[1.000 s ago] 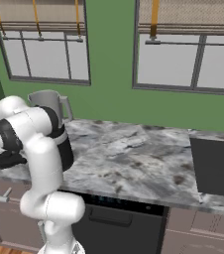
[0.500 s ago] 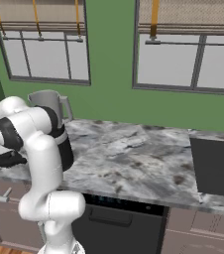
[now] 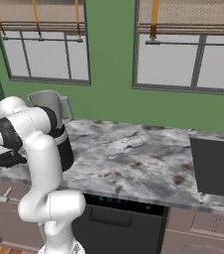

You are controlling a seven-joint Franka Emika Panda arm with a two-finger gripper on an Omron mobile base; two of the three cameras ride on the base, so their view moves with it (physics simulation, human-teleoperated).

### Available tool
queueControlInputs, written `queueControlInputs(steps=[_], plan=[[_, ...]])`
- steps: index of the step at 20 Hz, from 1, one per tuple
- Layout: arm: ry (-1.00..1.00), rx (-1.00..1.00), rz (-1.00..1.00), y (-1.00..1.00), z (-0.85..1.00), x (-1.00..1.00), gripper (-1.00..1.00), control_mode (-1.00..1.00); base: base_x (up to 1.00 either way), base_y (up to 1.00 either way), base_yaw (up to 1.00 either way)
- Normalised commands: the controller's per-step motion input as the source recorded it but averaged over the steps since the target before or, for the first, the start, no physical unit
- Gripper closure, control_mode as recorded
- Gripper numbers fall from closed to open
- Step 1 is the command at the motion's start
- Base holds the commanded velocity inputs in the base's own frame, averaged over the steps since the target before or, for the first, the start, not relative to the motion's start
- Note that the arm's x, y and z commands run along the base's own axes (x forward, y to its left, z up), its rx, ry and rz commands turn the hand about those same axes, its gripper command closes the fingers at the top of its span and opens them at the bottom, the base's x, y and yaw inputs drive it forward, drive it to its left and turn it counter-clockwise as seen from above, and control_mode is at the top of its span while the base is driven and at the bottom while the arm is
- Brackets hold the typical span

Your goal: Close the lid blender by securely placing the lid on top.

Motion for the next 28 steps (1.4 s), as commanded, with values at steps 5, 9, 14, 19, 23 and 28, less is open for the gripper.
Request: queueControlInputs(steps=[5, 9, 14, 19, 23, 28], plan=[[-0.03, 0.0, 0.0, 0.06, -0.17, 0.06, 1.0, -1.0, 0.0, 0.0, 0.0], [-0.11, 0.02, 0.0, 0.01, 0.0, 0.0, 1.0, -1.0, 0.0, 0.0, 0.0], [-0.03, 0.05, 0.0, 0.0, 0.01, 0.0, 1.0, -1.0, 0.0, 0.0, 0.0], [0.0, 0.05, 0.0, 0.0, 0.29, -0.01, 1.0, -1.0, 0.0, 0.0, 0.0], [-0.01, 0.03, 0.0, 0.0, 0.33, 0.0, 1.0, -1.0, 0.0, 0.0, 0.0], [-0.01, 0.03, -0.02, -0.04, 0.46, -0.15, 1.0, -1.0, 0.0, 0.0, 0.0]])
